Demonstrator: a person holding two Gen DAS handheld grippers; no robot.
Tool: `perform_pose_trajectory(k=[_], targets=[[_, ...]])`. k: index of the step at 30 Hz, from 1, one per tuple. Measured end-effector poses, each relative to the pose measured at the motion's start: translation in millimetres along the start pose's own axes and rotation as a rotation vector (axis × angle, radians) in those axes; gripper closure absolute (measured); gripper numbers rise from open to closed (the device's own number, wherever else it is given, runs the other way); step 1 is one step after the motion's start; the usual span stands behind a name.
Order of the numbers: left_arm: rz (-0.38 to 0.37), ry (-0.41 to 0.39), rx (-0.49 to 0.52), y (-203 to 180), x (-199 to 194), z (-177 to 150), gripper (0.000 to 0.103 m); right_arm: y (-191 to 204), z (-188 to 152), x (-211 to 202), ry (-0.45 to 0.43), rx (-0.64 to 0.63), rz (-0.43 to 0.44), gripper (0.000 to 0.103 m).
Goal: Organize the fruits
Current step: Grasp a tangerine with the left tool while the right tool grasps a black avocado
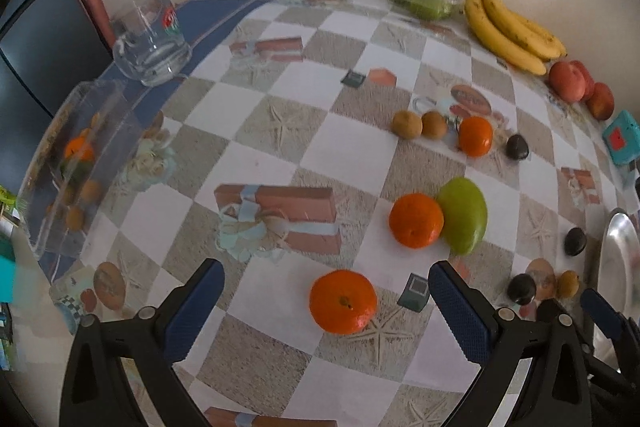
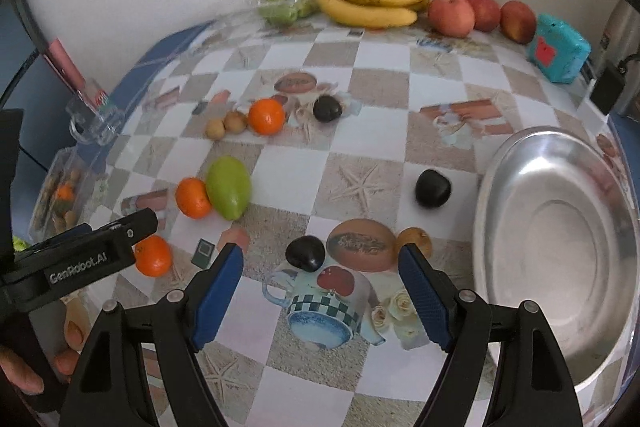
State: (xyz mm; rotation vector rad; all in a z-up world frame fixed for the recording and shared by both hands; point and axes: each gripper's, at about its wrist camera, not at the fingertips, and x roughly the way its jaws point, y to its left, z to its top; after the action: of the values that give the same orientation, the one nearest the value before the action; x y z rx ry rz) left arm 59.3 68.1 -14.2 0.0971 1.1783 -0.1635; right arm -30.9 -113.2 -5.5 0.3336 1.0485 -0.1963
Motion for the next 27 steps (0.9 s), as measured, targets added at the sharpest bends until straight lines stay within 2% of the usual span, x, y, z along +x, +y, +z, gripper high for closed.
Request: perform_pose_trajectory(k=[4,7,10,14,19,22,24,27], targets=[[-0.016,0.049,-0.034,3,11,-2,0.003,1,0,13,0.035,-0.003,-0.006,0.026],[-0.033,0.071,-0.055,5,17,-4,0.012,2,1,19,0.047,0.002,0.008,0.039],[-0.054,0.091,-0.070,5,21,-5,0.020,5,2,26,0.066,-0.002,0.013,0.043],[-0.071,0.109,-0.089,6,24,-4,0.029,7,3,33,0.083,-0.003,0.018,0.053],[-0.070,0.126,-0.088,3,28,-5,0.044,8,3,39,0.100,-0.002,0.025,0.059],[-0.084,0.136,-0.088,1,31,-5,0.048,8,3,41,0.109,-0.007,0.020,0.062],[-0.109,0.147,-0.101,-1,34,-5,0.055,8,3,43,0.112,-0.007,0.023,0.068],[-0.104,0.141,-0.108,-2,34,-6,0.060,7,3,45,0.119,-0.004,0.032,0.072]])
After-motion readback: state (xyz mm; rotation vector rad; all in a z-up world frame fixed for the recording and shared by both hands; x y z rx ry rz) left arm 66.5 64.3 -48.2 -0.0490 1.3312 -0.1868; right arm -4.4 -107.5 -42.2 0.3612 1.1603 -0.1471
